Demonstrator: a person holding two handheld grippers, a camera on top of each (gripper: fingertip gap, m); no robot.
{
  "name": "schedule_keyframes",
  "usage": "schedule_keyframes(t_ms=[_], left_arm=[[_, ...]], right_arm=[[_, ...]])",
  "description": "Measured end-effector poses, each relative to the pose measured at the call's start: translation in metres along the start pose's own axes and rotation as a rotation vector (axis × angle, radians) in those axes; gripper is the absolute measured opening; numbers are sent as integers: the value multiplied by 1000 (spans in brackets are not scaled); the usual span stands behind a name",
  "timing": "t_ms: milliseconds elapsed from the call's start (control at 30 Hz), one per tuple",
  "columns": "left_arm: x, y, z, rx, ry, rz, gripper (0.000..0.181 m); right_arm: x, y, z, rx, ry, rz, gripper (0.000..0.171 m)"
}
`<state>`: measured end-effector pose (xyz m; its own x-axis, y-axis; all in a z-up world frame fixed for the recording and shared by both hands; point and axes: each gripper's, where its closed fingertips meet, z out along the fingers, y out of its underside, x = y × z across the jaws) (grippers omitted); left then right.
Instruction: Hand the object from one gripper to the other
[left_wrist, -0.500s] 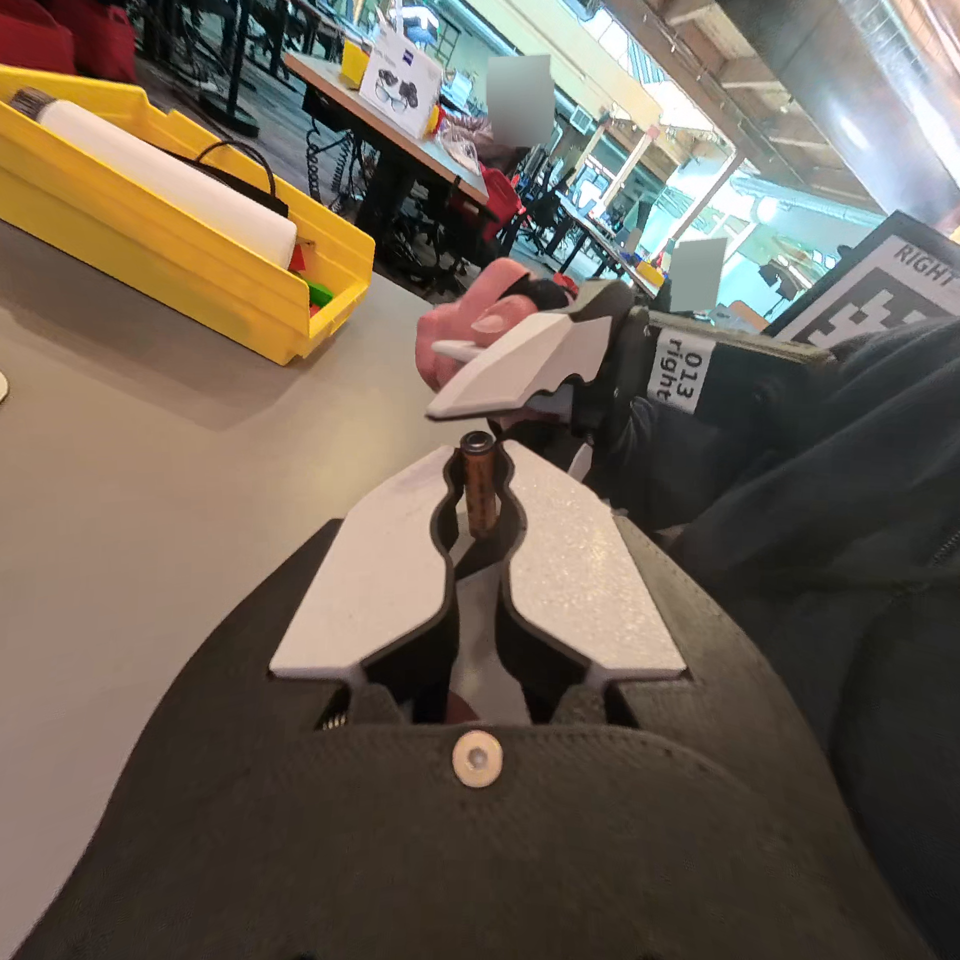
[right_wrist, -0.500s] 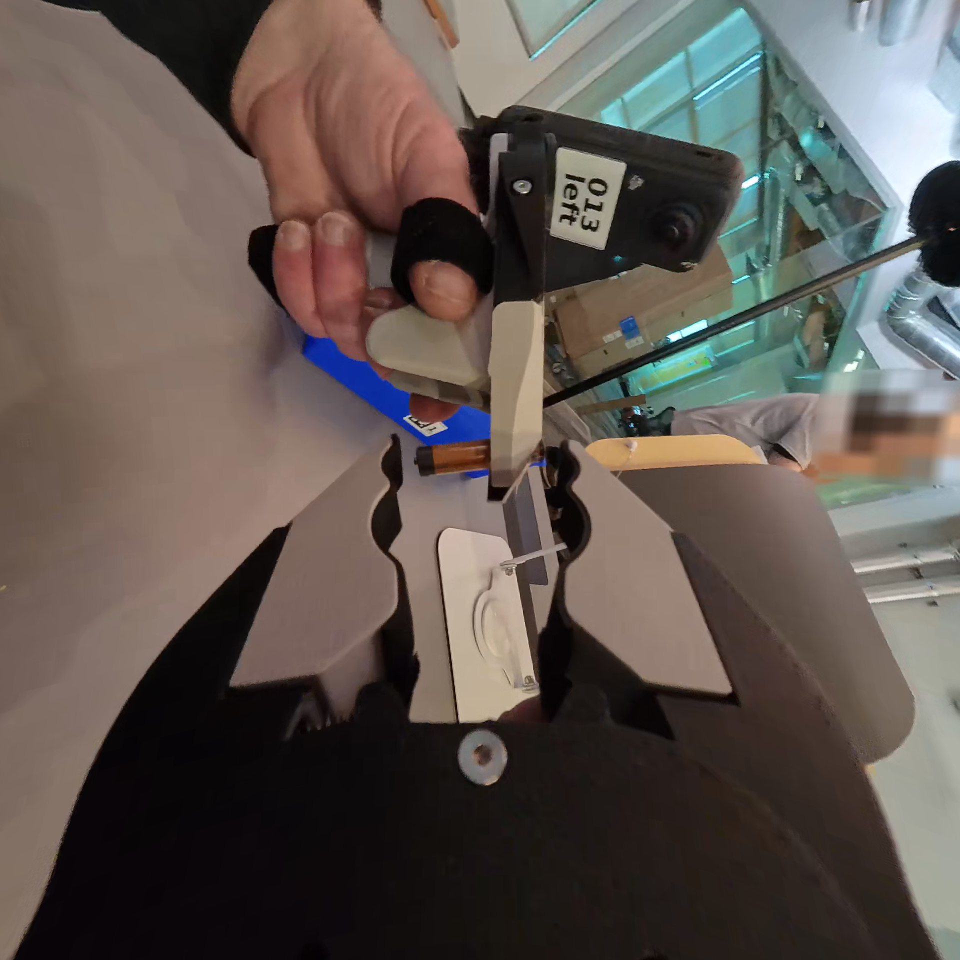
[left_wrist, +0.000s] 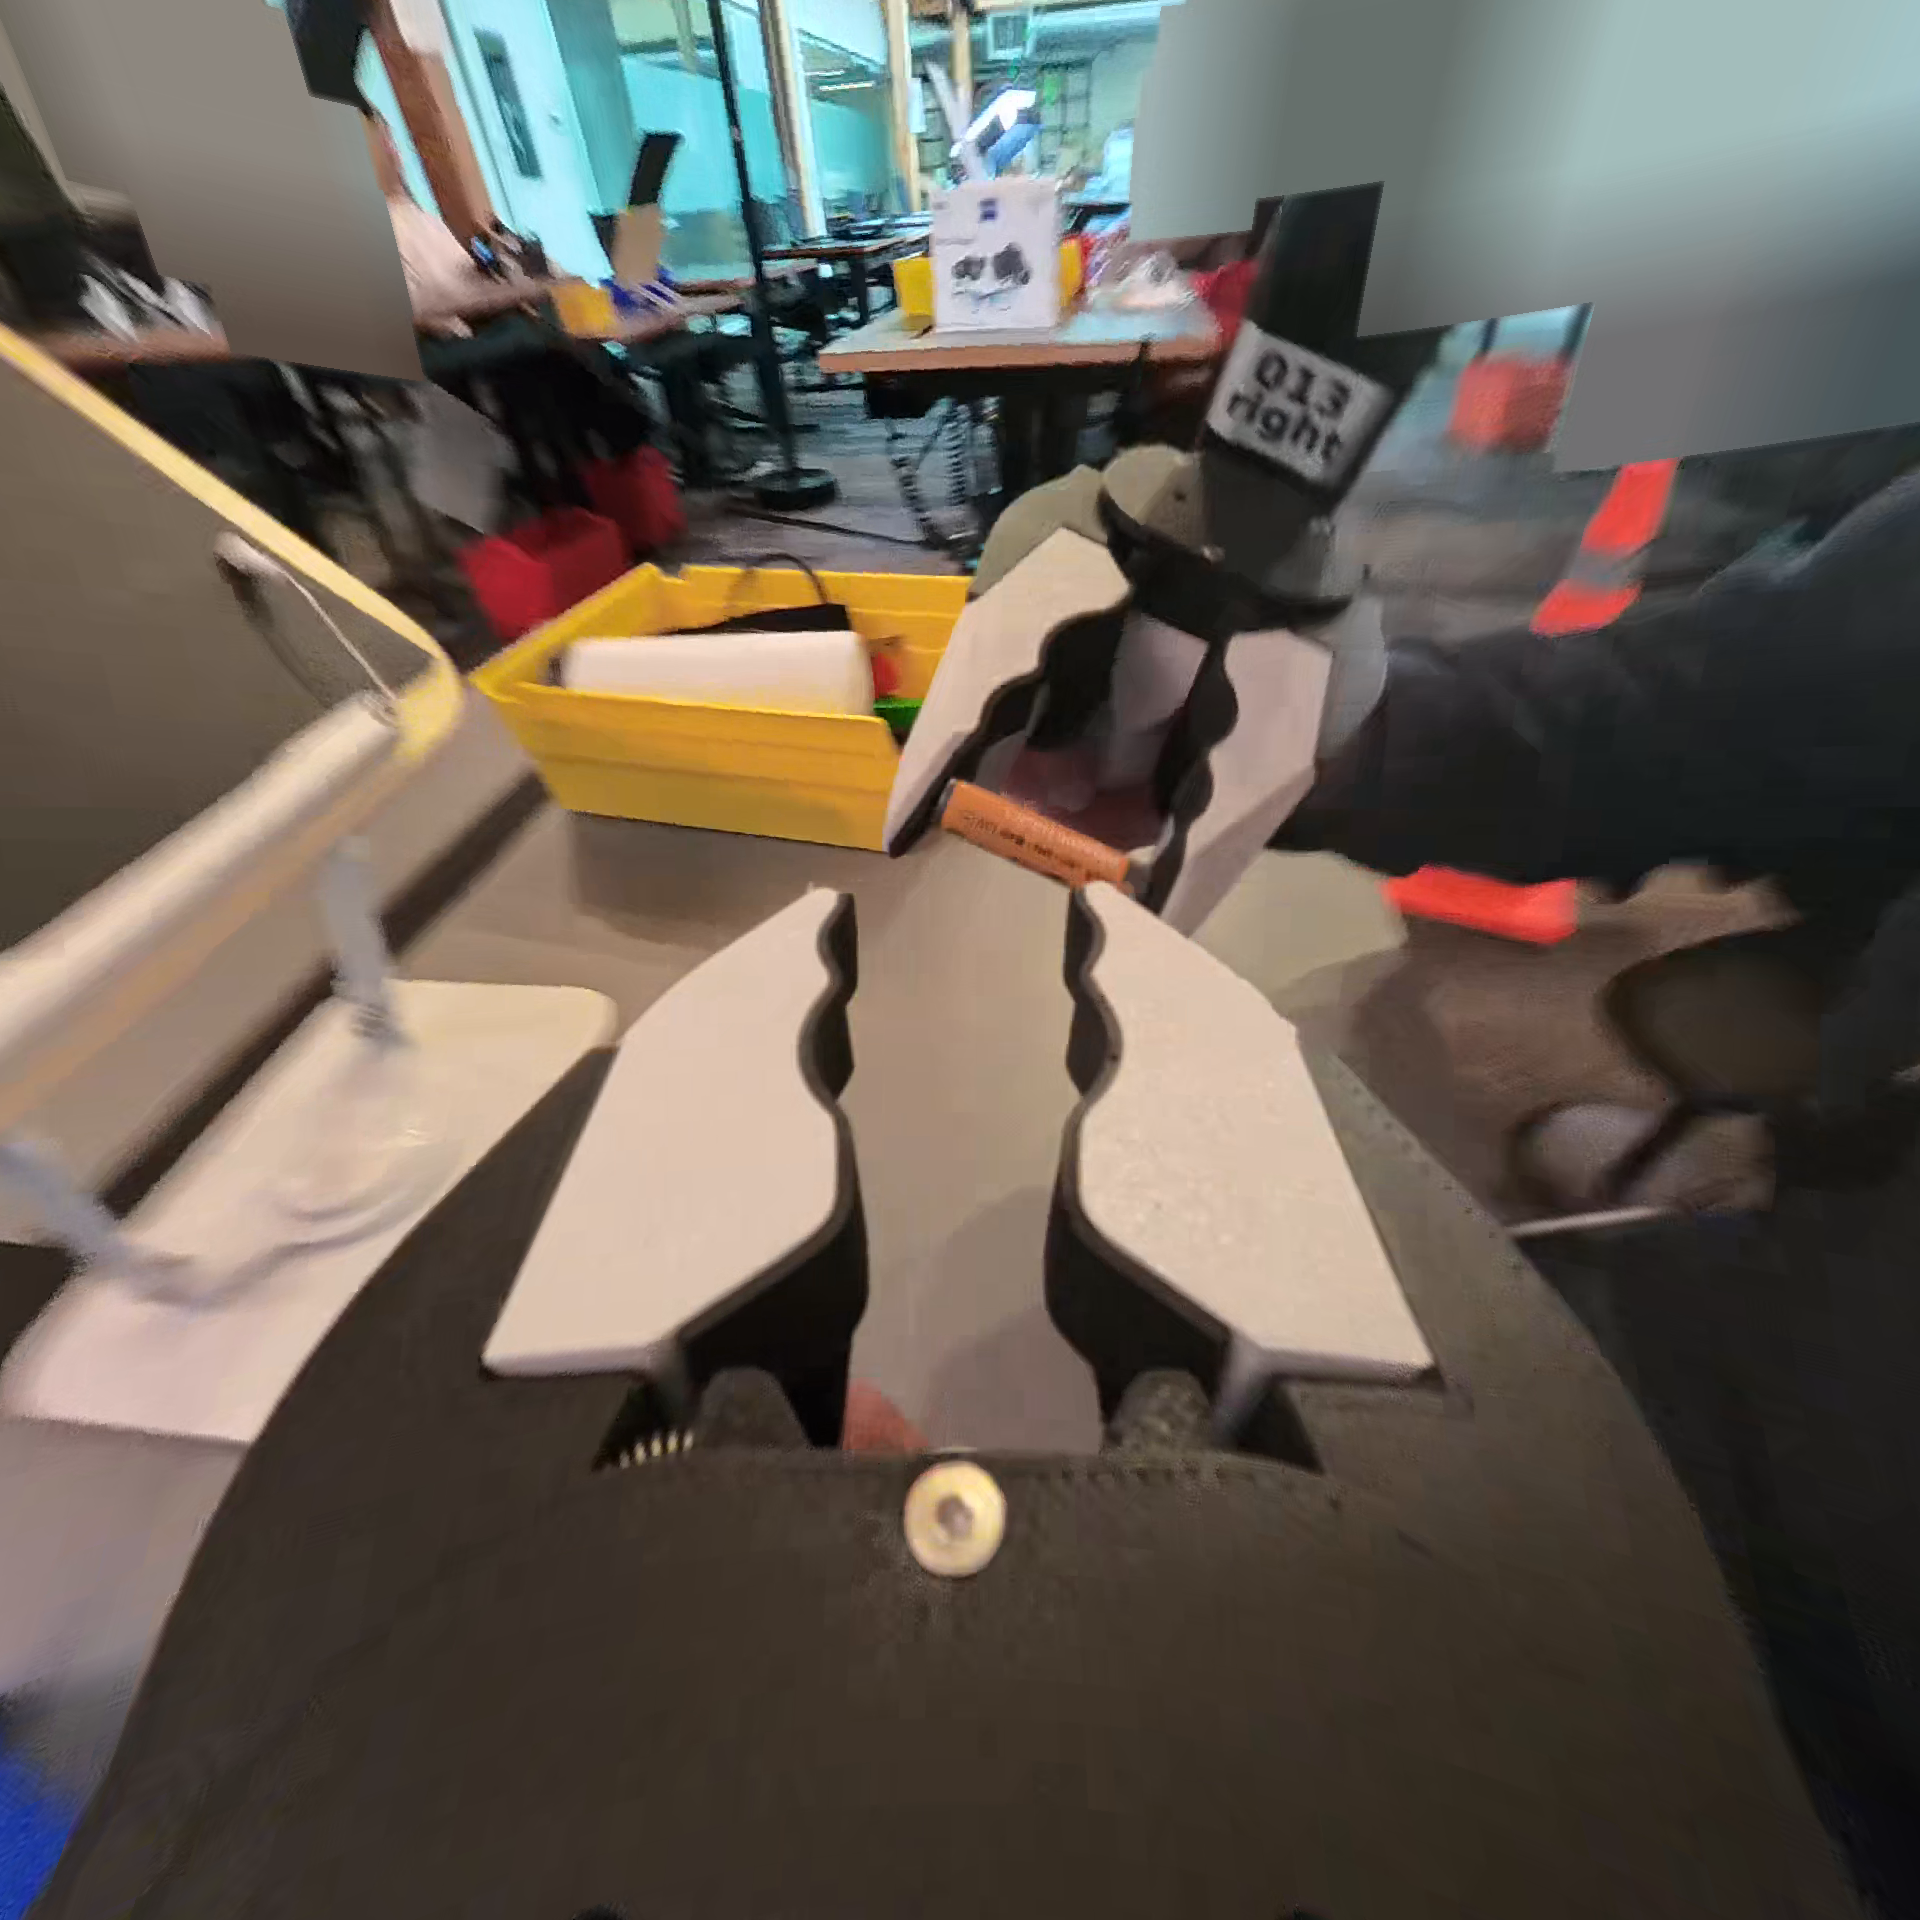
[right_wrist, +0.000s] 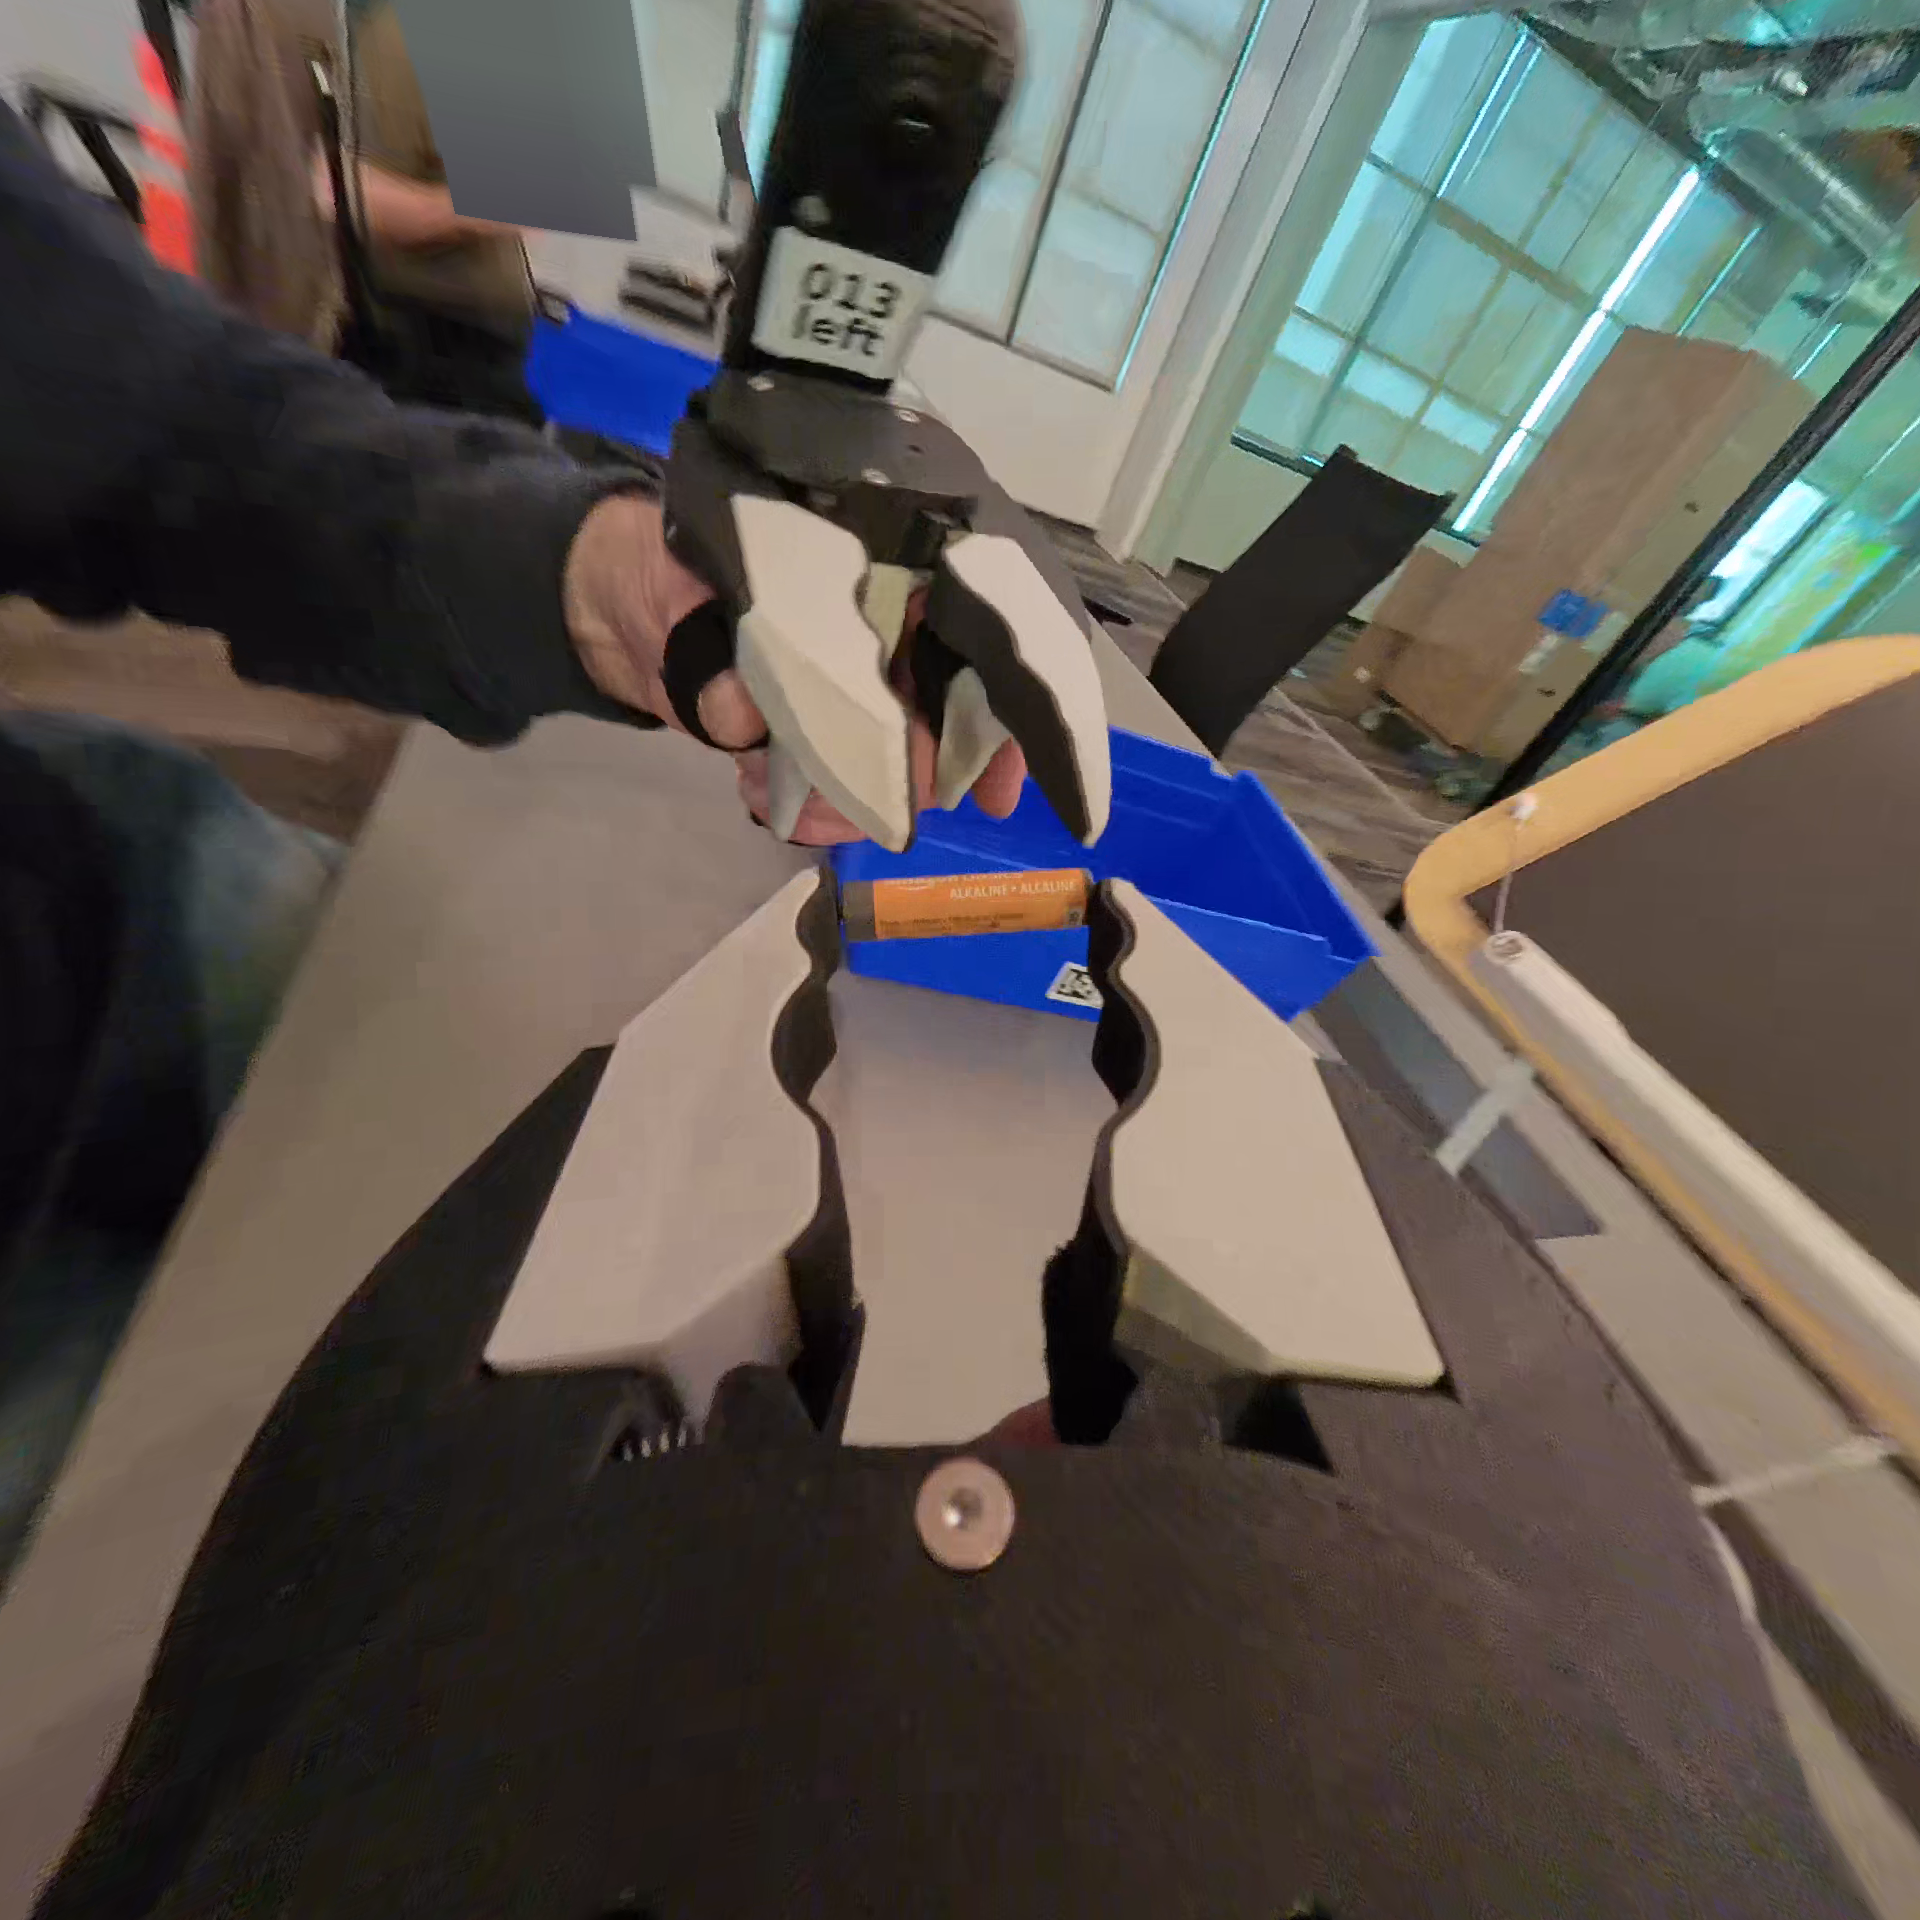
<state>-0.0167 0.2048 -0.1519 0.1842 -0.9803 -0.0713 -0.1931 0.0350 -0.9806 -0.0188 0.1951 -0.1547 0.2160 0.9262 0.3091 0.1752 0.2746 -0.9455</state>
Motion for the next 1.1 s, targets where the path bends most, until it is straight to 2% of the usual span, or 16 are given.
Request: schedule_keyframes(t_ms=[100,367,600,700,900,1100], left_arm=[[4,-10,-4,2,-64,200,37],[23,-10,5,-60,34,317,38],[24,-10,-1,-101,24,464,37],[26,-15,-4,-102,5,546,34],[31,-14,1,-182,-36,856,32],[37,-4,12,-203,-40,920,13]], right_arm=[[0,-1,-2,50,-4,42,46],[-11,-3,2,51,-29,-8,46],[-8,-7,-1,73,-34,18,46],[-9,-13,-3,142,-89,173,45],[-20,-24,-5,321,-357,644,45],[-31,-23,0,323,-425,741,46]])
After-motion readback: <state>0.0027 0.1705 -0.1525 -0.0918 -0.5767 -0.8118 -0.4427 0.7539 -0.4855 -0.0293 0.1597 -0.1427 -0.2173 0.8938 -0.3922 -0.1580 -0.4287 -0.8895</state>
